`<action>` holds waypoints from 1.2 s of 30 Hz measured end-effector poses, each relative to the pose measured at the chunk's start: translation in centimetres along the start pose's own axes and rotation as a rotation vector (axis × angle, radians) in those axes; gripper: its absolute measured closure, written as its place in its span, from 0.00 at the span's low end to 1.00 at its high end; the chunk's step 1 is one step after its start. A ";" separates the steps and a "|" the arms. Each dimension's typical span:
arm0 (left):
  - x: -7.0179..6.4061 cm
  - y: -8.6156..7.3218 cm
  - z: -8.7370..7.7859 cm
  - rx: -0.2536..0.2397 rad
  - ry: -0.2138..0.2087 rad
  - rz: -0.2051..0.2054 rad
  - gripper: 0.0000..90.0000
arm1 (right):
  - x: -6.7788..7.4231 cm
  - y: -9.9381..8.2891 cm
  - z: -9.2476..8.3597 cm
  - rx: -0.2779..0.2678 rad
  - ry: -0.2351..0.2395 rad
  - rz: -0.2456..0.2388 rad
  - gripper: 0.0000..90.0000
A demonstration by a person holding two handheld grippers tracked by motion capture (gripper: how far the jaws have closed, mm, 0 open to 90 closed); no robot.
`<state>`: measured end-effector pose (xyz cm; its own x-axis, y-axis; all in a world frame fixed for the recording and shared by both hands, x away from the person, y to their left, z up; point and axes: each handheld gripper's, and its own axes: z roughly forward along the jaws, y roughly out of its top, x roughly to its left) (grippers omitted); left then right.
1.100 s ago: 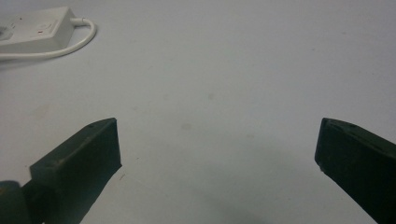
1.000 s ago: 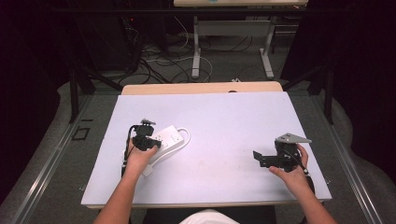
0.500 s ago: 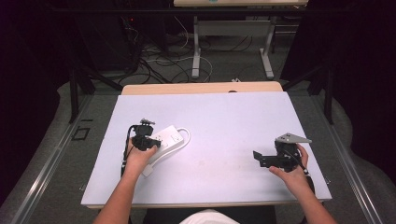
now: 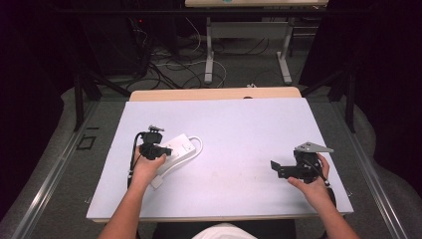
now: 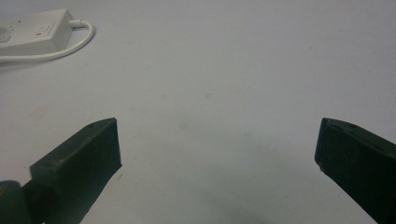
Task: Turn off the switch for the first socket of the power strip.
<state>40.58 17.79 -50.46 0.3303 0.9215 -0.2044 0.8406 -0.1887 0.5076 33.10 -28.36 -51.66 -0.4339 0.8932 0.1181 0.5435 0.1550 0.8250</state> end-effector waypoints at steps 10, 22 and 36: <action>-0.3 0.0 -1.0 -0.021 -0.015 0.013 0.96 | -0.1 -0.1 -0.2 0.001 -0.001 0.007 0.00; -0.2 0.0 -1.9 -0.043 -0.040 0.024 0.87 | 0.0 -0.2 0.0 0.000 -0.009 0.008 0.00; -1.2 0.1 -2.8 -0.071 -0.063 0.072 0.66 | 0.0 -0.1 -0.2 -0.002 -0.005 0.012 0.00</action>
<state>39.09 17.60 -47.80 0.4171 0.8827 -0.2165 0.7820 -0.2271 0.5805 32.88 -28.45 -51.62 -0.4240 0.8970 0.1248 0.5468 0.1437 0.8248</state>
